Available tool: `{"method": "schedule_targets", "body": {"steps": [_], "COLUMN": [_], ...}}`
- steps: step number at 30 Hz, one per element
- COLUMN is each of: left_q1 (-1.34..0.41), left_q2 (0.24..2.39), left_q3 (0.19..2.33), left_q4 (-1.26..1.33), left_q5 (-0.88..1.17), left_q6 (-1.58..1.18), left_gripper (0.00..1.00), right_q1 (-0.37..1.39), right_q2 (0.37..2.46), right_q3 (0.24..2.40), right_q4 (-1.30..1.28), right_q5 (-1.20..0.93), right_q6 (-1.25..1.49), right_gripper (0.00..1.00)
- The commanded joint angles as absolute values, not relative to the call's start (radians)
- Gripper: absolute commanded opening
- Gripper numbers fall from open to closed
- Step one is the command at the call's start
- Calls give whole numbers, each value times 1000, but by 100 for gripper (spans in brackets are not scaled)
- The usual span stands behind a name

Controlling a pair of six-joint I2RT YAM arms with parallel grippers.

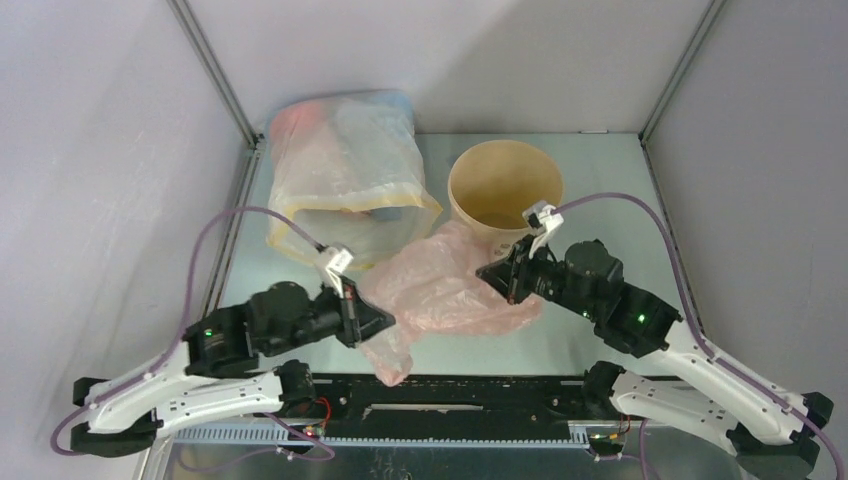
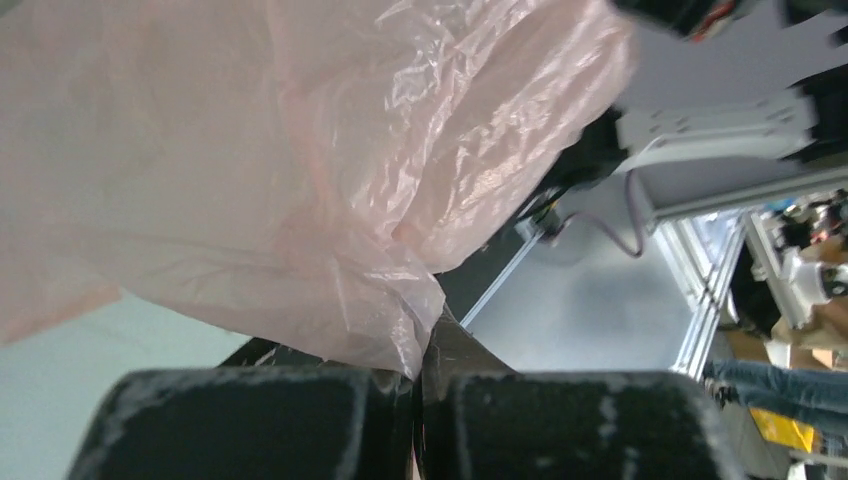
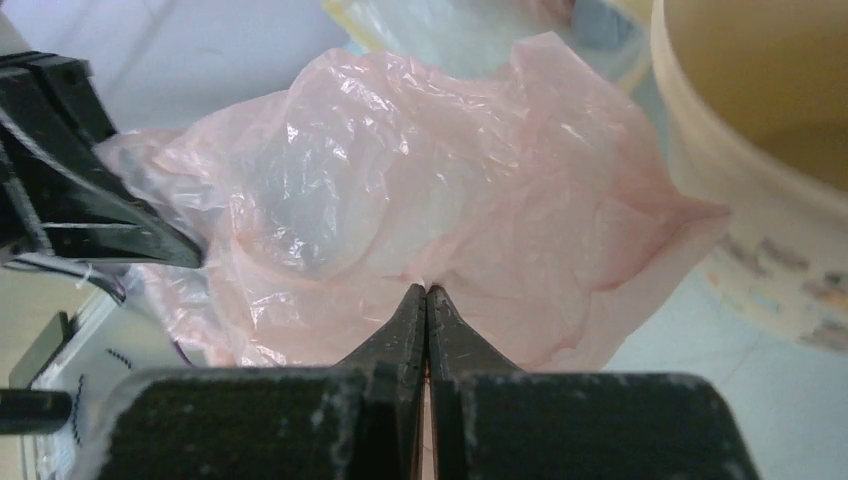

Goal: Put the trash bags into the trash bin

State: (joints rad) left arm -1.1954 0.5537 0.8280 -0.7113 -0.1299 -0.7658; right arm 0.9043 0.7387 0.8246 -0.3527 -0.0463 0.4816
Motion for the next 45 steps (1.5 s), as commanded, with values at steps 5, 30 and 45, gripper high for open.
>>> {"method": "schedule_targets", "body": {"steps": [5, 30, 45], "left_q1": [-1197, -837, -810], "left_q2": [607, 1239, 1365], "left_q3": [1168, 1659, 1687], "left_q4": [-861, -702, -675], "left_q5": [-284, 42, 103], "left_q6": [-638, -485, -487], "left_gripper": [0, 0, 0], "right_q1": [858, 264, 239], "right_q2": [829, 1208, 1218], "right_q3": [1062, 1384, 1566], "right_q4": [-316, -483, -627], "right_q5": [89, 68, -20], "right_q6": [396, 320, 240], "right_gripper": [0, 0, 57]}}
